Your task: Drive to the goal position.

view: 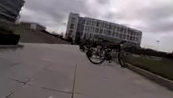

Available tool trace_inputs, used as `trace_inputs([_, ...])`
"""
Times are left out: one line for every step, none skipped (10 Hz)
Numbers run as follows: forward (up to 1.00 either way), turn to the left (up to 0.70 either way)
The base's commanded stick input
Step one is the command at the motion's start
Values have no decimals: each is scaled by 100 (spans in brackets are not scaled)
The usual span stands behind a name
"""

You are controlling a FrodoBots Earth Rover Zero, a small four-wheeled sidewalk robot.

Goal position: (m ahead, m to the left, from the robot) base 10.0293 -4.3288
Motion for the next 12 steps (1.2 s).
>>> trace_inputs([50,0])
trace_inputs([50,0])
trace_inputs([50,0])
trace_inputs([50,0])
trace_inputs([50,0])
trace_inputs([50,0])
trace_inputs([50,0])
trace_inputs([50,0])
trace_inputs([50,0])
trace_inputs([50,0])
trace_inputs([50,0])
trace_inputs([50,0])
